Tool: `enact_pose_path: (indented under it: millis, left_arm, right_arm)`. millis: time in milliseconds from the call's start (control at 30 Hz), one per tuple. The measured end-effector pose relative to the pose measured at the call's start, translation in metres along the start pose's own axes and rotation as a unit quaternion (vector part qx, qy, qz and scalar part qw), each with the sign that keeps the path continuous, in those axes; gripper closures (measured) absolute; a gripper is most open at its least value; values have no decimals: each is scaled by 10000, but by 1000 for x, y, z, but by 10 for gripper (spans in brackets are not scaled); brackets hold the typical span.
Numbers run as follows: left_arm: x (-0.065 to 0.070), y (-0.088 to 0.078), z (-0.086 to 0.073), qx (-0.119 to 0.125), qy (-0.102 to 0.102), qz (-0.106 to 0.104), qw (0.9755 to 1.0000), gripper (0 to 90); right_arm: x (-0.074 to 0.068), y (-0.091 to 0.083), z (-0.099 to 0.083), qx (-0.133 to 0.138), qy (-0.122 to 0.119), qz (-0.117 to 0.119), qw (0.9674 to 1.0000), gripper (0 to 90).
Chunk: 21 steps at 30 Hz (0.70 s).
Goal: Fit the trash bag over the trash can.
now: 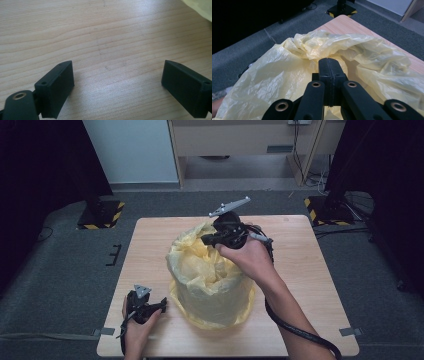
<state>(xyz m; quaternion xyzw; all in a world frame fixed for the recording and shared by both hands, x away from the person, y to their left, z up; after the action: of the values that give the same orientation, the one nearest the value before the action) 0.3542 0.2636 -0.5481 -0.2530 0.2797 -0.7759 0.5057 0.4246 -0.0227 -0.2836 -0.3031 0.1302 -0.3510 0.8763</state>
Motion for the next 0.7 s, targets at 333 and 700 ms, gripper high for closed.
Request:
enact_pose_path:
  millis: [333,700]
  left_arm:
    - [0,0,0,-3,2,1,10000,103]
    - [0,0,0,-1,2,1,10000,103]
  right_arm:
    - [-6,25,6,-298,-66,-74,9995,900]
    - [-3,61,5,-944,46,-265,9952,900]
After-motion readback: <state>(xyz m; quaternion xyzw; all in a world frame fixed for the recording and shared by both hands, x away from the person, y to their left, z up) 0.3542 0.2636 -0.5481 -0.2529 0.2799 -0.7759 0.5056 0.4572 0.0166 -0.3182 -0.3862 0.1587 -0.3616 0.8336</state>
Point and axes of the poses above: each handheld gripper's, and its own axes: y roughly forward along the jaws, z roughly out of its top, x roughly to its right, the point moved 2 cm from there along y, roughly forward along the jaws, and after that the axes turned 10 degrees about -z, right-handed, at the moved point
